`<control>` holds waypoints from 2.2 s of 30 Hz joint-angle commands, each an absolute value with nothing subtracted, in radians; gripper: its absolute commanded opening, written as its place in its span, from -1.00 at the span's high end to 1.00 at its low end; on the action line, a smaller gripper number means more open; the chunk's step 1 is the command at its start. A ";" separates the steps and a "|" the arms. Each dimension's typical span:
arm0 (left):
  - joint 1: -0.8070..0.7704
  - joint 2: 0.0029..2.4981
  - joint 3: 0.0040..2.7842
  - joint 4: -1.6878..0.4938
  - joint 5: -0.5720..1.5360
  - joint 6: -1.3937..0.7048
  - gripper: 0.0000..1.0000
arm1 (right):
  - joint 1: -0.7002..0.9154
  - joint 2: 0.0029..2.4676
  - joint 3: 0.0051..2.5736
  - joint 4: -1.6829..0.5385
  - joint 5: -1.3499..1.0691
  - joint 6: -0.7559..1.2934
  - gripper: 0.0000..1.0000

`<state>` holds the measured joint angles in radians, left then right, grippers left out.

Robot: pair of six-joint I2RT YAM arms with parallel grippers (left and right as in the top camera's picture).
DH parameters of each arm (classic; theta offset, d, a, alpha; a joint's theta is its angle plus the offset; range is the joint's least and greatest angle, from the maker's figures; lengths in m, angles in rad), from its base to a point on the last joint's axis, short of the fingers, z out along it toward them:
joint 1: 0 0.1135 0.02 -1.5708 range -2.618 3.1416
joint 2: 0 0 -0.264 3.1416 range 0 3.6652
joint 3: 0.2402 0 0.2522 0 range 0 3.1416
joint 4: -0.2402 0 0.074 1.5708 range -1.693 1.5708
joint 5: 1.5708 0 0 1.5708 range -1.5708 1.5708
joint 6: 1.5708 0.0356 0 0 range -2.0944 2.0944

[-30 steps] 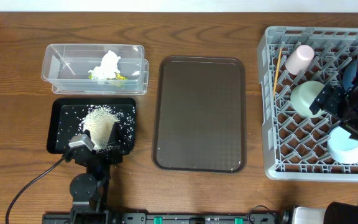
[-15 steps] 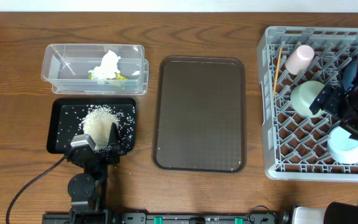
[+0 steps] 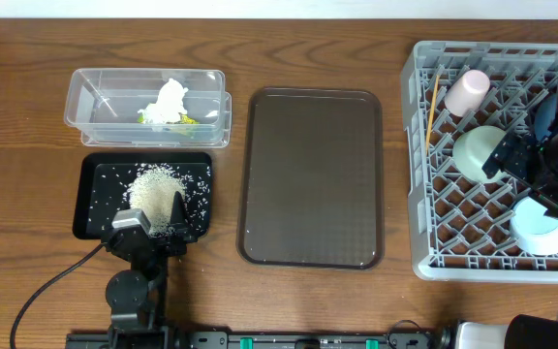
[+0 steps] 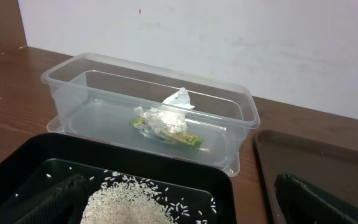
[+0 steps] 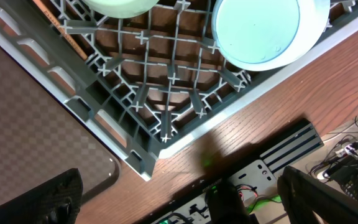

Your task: Sort waste into correct bins and load items into the dishwasher rack

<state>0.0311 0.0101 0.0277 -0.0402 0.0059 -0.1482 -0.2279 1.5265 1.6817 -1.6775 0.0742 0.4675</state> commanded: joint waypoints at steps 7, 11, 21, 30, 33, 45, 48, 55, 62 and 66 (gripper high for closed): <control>0.035 0.004 0.004 -0.070 0.009 -0.124 -0.96 | -0.235 1.517 1.684 -1.676 0.074 0.486 -0.98; 0.035 0.004 0.004 -0.070 0.009 -0.124 -0.95 | -0.235 1.517 1.684 -1.676 0.074 0.486 -0.99; 0.035 0.004 0.004 -0.070 0.009 -0.124 -0.96 | -0.235 1.517 1.684 -1.676 0.074 0.486 -0.98; 0.035 0.004 0.004 -0.070 0.009 -0.124 -0.96 | -0.234 1.519 1.684 -1.676 0.074 0.486 -0.98; 0.035 0.004 0.004 -0.070 0.009 -0.124 -0.96 | -0.234 1.494 1.684 -1.676 0.074 0.485 -0.99; 0.035 0.004 0.004 -0.070 0.009 -0.124 -0.95 | -0.208 1.247 1.684 -1.677 0.118 0.484 -0.99; 0.035 0.004 0.004 -0.070 0.009 -0.124 -0.96 | -0.183 1.185 1.684 -1.681 0.155 0.474 -0.99; 0.035 0.004 0.004 -0.070 0.009 -0.124 -0.96 | -0.137 1.064 1.684 -1.699 0.176 0.474 -0.98; 0.035 0.004 0.004 -0.070 0.009 -0.124 -0.96 | -0.087 0.990 1.644 -1.566 0.163 0.482 -0.98; 0.035 0.004 0.004 -0.070 0.009 -0.124 -0.96 | -0.007 0.907 1.518 -1.428 0.149 0.482 -0.98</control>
<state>0.0311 0.0101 0.0277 -0.0410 0.0132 -0.1329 -0.0551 0.9504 1.5898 -1.4685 0.1516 0.4675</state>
